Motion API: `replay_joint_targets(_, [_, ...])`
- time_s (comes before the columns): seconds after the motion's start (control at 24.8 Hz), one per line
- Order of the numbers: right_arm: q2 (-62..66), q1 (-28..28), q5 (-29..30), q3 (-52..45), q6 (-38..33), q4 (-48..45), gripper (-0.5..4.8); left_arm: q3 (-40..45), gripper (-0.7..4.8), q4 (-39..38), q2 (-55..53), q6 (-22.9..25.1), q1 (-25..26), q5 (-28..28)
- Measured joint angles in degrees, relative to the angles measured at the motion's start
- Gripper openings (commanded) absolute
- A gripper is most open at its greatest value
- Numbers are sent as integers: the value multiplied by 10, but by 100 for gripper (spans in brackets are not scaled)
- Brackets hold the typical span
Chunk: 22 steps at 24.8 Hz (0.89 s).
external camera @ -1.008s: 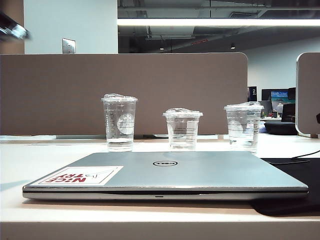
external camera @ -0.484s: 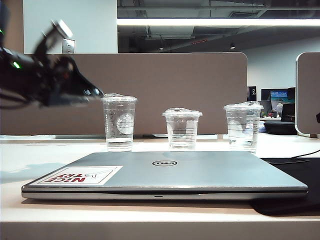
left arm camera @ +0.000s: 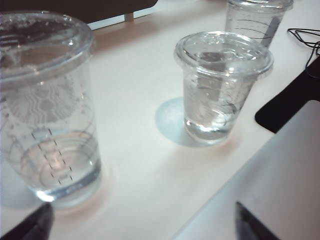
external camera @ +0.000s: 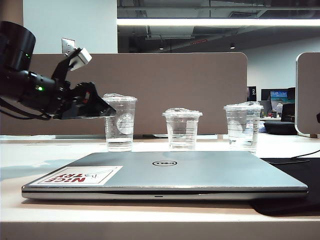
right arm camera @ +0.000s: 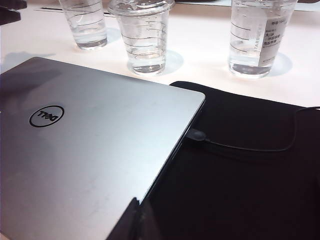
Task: Pick up the coffee cup on the middle and place it on the left side of the laptop.
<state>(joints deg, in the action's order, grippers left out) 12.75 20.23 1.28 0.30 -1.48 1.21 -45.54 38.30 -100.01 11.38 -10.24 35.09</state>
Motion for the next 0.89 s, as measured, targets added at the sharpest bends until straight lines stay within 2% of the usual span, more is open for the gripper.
replay_joint_targets(0.2, [0,0,0,0,0,0,-5,-53,469,5,-54,-14,-13,10])
replay_joint_targets(0.36, [0,0,0,0,0,0,-5,-78,469,5,-86,-29,-49,18])
replay_joint_targets(0.69, [0,0,0,0,0,0,-4,-156,479,7,-166,-36,-116,-23])
replay_joint_targets(0.89, [0,0,0,0,0,0,-5,-221,479,4,-215,-87,-136,-35])
